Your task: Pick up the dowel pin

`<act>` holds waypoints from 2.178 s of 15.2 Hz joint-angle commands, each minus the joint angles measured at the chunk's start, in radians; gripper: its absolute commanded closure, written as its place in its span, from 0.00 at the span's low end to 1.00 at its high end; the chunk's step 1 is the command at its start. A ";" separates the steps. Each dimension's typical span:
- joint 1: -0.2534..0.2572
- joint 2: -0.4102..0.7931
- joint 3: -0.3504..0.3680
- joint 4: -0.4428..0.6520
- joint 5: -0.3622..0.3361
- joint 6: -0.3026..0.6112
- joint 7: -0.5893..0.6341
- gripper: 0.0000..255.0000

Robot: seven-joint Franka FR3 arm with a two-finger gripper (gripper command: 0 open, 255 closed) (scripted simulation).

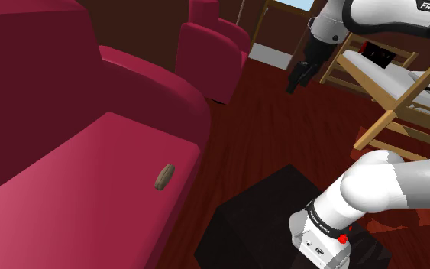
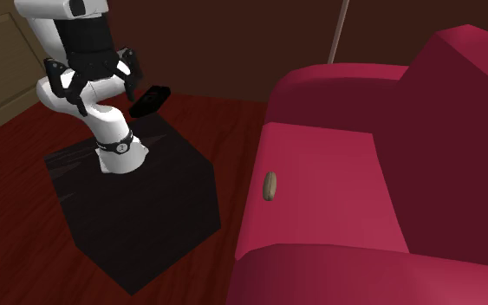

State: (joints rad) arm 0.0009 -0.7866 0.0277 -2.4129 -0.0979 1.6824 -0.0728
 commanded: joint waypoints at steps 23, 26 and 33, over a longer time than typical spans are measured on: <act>0.032 0.380 0.412 -0.240 0.303 0.595 0.727 0.00; 0.015 0.502 0.473 -0.211 0.296 0.692 0.839 0.00; -0.023 0.832 0.568 -0.090 0.112 0.888 1.185 0.00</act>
State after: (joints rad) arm -0.0184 -0.0033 0.5899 -2.5238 0.0522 2.5452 1.0540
